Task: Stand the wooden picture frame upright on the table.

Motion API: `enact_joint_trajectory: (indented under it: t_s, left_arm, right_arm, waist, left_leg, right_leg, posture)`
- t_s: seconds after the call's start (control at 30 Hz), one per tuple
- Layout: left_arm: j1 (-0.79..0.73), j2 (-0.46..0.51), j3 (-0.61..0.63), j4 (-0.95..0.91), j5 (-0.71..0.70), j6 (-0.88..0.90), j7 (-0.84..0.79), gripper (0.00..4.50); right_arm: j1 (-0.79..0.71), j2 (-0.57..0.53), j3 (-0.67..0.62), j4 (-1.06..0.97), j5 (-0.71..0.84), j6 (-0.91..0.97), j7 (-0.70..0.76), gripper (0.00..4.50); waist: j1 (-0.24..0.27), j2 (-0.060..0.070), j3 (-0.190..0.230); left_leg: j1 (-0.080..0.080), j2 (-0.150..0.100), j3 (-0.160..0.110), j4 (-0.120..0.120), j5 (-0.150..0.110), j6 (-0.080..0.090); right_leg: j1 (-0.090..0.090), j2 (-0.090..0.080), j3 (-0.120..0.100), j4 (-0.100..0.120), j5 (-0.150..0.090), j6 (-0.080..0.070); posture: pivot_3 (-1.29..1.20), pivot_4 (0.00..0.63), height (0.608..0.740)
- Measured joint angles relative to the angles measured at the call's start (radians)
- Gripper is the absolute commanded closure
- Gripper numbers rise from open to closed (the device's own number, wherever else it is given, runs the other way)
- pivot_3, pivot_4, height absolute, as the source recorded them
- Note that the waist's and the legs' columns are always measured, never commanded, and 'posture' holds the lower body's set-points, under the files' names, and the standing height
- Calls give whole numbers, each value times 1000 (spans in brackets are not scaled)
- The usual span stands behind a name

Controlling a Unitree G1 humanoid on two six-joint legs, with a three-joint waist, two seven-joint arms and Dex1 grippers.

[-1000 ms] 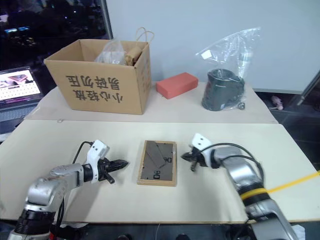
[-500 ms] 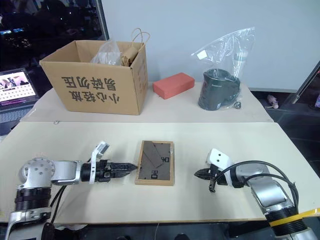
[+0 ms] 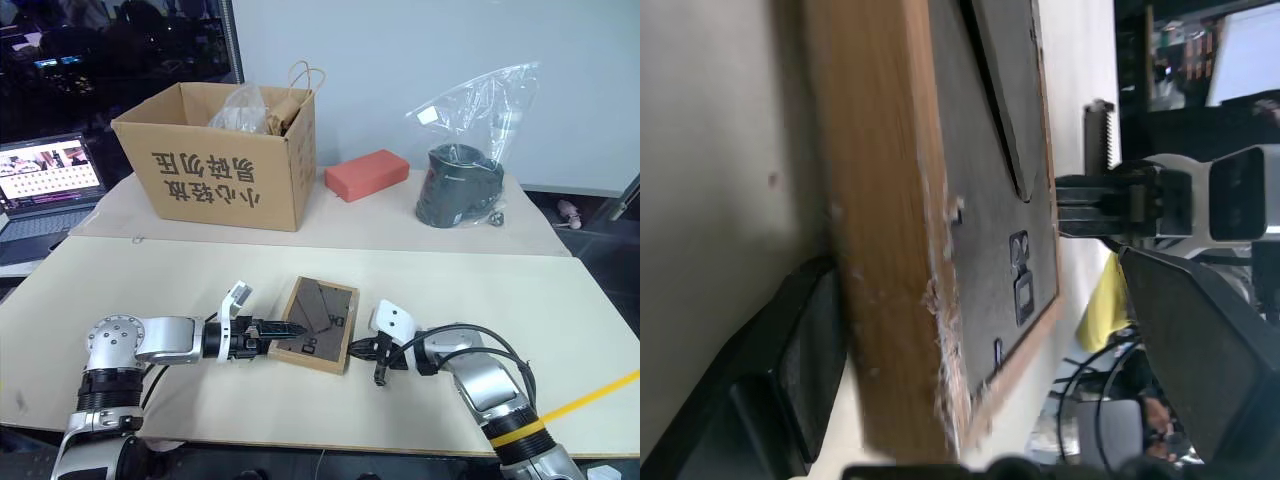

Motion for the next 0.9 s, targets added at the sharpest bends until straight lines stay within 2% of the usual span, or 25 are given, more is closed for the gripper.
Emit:
enact_joint_trajectory:
  t_s: [0.03, 0.13, 0.37, 0.57, 0.73, 0.83, 0.9]
  left_arm:
    - [13, -3, -1, 0, -26, 0, 10, 53]
    - [45, -2, -12, 4, -94, 0, 44, 820]
    - [53, 64, -44, 49, -211, -31, 86, 3234]
    - [40, 75, -44, 102, -277, -121, 139, 3313]
    - [32, 124, -62, 95, -297, -155, 125, 3313]
    - [9, 164, -90, 51, -265, -139, 69, 3313]
    - [-26, 155, -105, 44, -249, -144, 52, 3313]
  right_arm:
    - [-3, 4, 0, 0, -1, 3, -6, 4500]
    - [-5, 15, 1, 0, -1, 9, -24, 4500]
    - [-8, 5, 0, -3, 0, 22, -29, 4500]
    - [-10, -19, -47, -8, 29, 62, -31, 4500]
    - [-15, -85, -262, -68, 224, 298, -33, 4500]
    - [-111, -100, -423, -99, 414, 489, -41, 3706]
    - [-165, -90, -438, -136, 489, 552, -42, 3018]
  waist:
    - [0, 0, 0]
    - [6, 0, 0]
    - [7, -1, 0]
    - [-1, -1, 1]
    - [0, -2, 1]
    - [-5, -2, 2]
    - [-7, -3, 2]
  left_leg:
    - [0, 0, 0, 0, 0, 0]
    - [-2, 0, -1, -1, -1, 0]
    - [-2, 0, -3, 0, 0, -1]
    - [-3, 0, -4, 0, 0, -1]
    - [-7, 0, -5, 0, 0, -1]
    - [-7, -1, -7, -1, 0, -1]
    - [-7, -1, -9, 0, 0, -1]
  right_leg:
    - [0, 0, 0, 0, 0, -1]
    - [-1, 0, -1, 0, 0, -3]
    - [-1, 0, -2, 0, -1, 0]
    - [-2, 0, -3, 0, -2, 1]
    - [-4, 0, -4, 0, 1, -3]
    - [-3, 0, -5, 0, 0, -4]
    - [-3, 0, -8, 0, 0, -3]
  posture:
    - [0, 150, 701]
    - [0, 150, 701]
    - [0, 150, 701]
    - [0, 150, 701]
    - [0, 150, 701]
    - [0, 150, 701]
    - [0, 150, 701]
